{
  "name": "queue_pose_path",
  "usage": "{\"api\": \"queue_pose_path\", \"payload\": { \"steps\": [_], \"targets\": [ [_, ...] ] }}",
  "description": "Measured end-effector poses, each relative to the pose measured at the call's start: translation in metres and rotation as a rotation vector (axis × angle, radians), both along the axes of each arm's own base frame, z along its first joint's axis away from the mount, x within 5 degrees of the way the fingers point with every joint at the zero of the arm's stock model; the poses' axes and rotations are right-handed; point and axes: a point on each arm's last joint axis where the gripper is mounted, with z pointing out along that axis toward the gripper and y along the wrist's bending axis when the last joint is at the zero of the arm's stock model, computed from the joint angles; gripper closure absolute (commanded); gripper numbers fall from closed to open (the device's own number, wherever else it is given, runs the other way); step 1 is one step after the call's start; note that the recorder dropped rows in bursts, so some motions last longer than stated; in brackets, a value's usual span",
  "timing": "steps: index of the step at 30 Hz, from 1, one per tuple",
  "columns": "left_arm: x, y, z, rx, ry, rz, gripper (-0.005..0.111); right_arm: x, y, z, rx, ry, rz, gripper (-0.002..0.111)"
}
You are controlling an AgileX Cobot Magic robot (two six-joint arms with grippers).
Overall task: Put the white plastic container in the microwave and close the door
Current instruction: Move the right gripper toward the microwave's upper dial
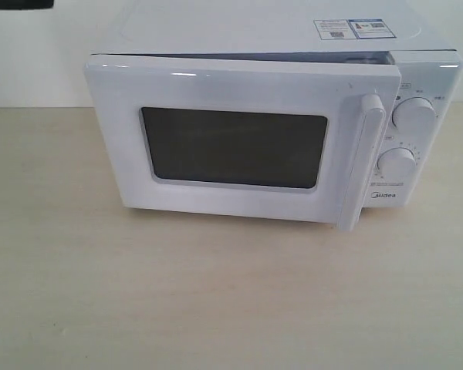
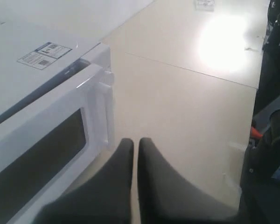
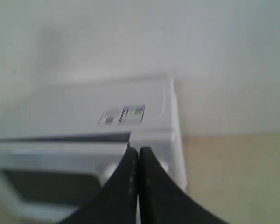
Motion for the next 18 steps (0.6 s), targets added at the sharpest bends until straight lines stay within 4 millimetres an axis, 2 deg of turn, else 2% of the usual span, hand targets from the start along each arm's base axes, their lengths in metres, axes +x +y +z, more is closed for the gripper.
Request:
{"api": "queue_pose_path", "payload": {
  "steps": [4, 8, 11, 16, 18],
  "targets": [
    [-0.008, 0.004, 0.004, -0.018, -0.011, 0.005, 0.102, 0.032, 0.015, -0.013, 0.038, 0.301, 0.120, 0.108],
    [-0.012, 0.005, 0.005, -0.021, 0.003, -0.001, 0.102, 0.060, 0.021, -0.027, 0.061, 0.462, 0.149, 0.108],
    [-0.012, 0.005, 0.004, -0.022, 0.017, -0.003, 0.102, 0.076, 0.028, -0.032, 0.091, 0.504, 0.205, 0.108],
    [-0.012, 0.005, 0.004, -0.024, 0.020, -0.001, 0.102, 0.102, 0.055, -0.049, 0.197, 0.492, 0.492, 0.108],
    [-0.012, 0.005, 0.004, -0.025, 0.024, 0.000, 0.102, 0.113, 0.060, -0.059, 0.235, 0.456, 0.537, 0.108]
  ]
}}
